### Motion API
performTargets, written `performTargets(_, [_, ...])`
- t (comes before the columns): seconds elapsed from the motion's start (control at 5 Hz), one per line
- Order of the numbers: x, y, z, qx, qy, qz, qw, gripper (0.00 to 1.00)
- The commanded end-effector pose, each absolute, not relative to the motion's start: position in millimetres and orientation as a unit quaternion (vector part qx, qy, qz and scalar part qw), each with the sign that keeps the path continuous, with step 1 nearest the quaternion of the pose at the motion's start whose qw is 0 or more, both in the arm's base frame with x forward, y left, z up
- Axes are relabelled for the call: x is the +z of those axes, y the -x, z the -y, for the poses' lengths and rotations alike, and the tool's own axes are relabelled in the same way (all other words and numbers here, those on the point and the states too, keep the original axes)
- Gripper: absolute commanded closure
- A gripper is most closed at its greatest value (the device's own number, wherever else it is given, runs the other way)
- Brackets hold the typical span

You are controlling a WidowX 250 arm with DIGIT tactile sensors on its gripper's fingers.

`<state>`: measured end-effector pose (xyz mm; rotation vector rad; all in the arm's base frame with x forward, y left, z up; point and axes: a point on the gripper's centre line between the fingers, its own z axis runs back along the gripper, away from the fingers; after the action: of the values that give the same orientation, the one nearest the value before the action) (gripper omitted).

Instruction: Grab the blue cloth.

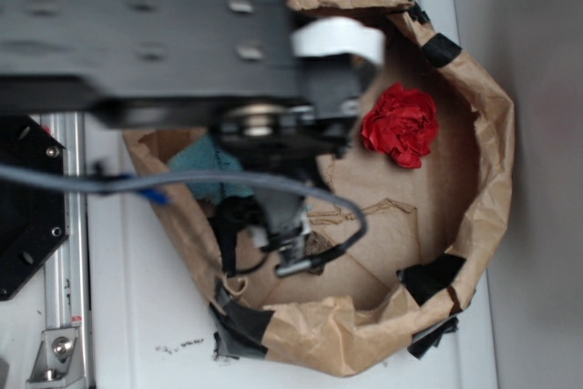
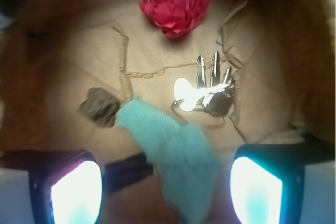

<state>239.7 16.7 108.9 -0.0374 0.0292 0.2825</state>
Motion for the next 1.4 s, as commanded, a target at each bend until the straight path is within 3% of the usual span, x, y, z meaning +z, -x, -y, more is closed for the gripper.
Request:
performTargets(0.0, [46.5,-230.3,4.2,0.116,0.033,-0.062,0.991,0.00])
performTargets(0.2, [17.4,-217.2,13.2,0.096,0.007,-0.075,0.992,0.00])
performTargets(0.4, [-8.5,-221.1,7.4,0.087,-0.013,-0.057,0.995,0.00])
performTargets(0.6, [-12.5,-217.3,4.0,0.077,-0.017,-0.047,0.996,1.00])
performTargets(1.2, [34.2,-199.9,-2.4,0.063,-0.004,0.004,0.998,1.00])
